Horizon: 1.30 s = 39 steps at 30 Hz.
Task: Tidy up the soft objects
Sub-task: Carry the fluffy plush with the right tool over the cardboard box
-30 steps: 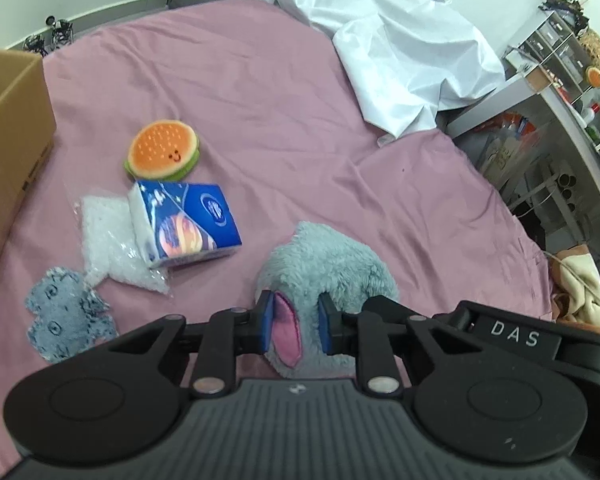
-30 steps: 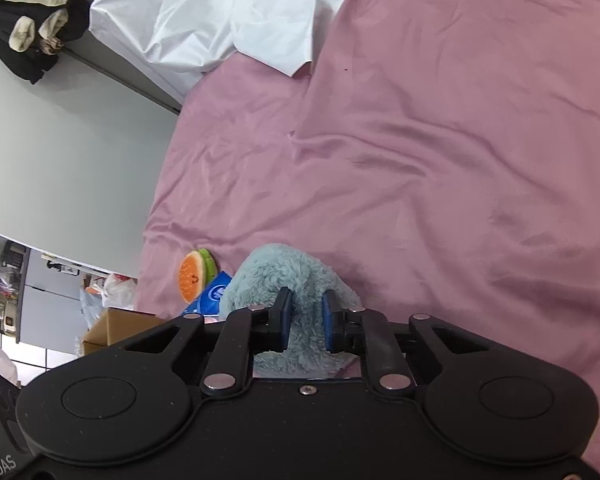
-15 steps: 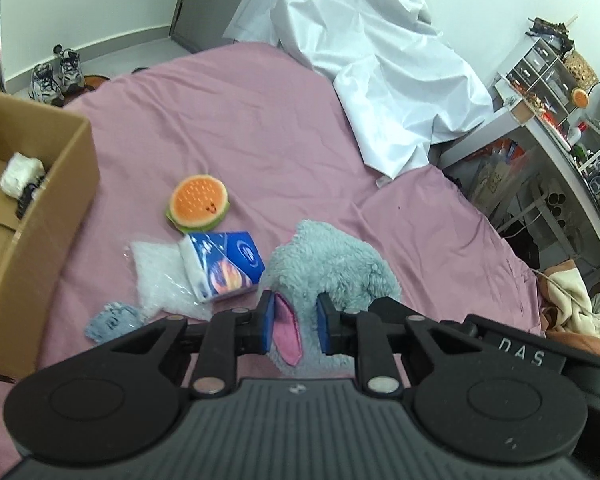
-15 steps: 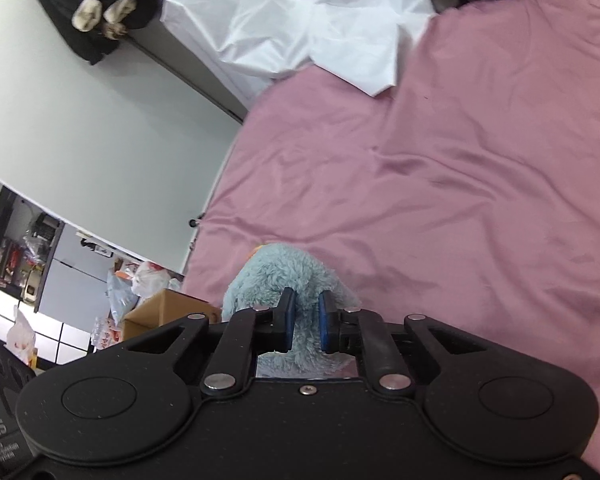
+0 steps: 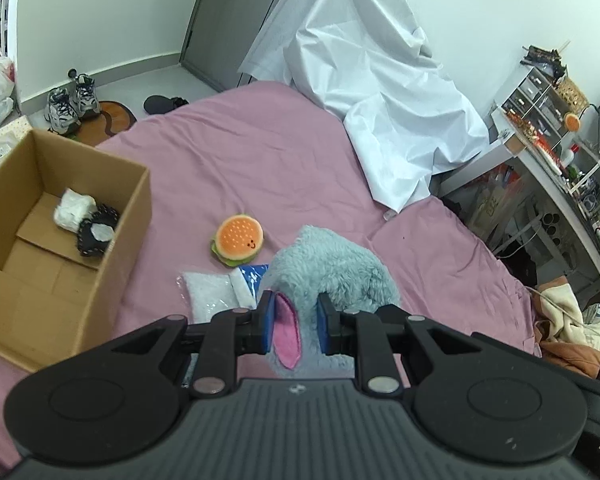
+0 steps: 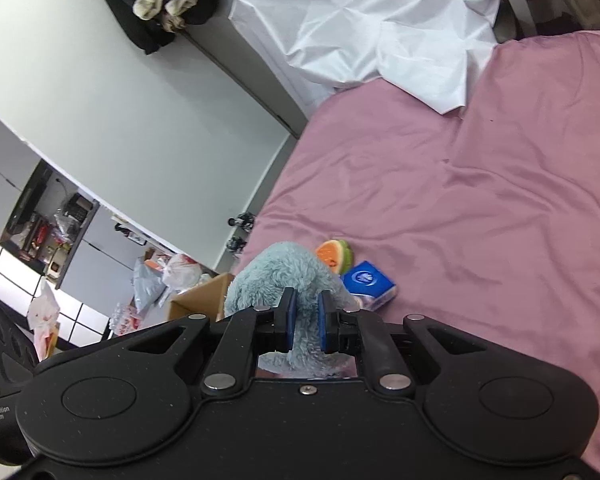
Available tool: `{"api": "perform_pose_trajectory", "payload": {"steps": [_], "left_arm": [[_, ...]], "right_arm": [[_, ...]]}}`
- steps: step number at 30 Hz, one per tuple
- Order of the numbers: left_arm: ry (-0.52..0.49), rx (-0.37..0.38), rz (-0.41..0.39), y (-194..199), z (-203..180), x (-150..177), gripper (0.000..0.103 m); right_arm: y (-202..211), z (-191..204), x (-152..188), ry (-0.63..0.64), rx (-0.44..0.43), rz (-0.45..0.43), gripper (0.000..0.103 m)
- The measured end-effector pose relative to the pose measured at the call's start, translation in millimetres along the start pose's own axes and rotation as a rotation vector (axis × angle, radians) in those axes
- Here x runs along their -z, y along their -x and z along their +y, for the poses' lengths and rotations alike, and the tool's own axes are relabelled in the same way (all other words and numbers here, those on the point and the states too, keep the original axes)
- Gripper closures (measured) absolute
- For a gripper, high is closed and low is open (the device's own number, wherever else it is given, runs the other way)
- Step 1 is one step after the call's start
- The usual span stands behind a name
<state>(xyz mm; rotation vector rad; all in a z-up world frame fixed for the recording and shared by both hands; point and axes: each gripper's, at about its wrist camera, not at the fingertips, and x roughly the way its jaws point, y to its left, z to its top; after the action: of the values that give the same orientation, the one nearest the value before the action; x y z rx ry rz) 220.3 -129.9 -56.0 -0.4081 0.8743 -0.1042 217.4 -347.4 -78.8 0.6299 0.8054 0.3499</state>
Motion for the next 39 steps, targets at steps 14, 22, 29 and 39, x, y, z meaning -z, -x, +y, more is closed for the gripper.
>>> {"api": "perform_pose_trajectory", "payload": {"steps": [14, 22, 29, 39], "left_arm": [[0.03, -0.063, -0.055, 43, 41, -10, 0.084], [0.06, -0.098, -0.079, 68, 74, -15, 0.084], [0.092, -0.115, -0.09, 80, 99, -17, 0.084], [0.136, -0.126, -0.09, 84, 137, -21, 0.084]], "right_arm": [[-5, 54, 23, 0.079, -0.063, -0.011, 0.093], [-17, 80, 40, 0.09, -0.121, 0.007, 0.093], [-28, 106, 50, 0.142, -0.148, 0.033, 0.093], [-49, 129, 63, 0.158, -0.151, 0.054, 0.093]]}}
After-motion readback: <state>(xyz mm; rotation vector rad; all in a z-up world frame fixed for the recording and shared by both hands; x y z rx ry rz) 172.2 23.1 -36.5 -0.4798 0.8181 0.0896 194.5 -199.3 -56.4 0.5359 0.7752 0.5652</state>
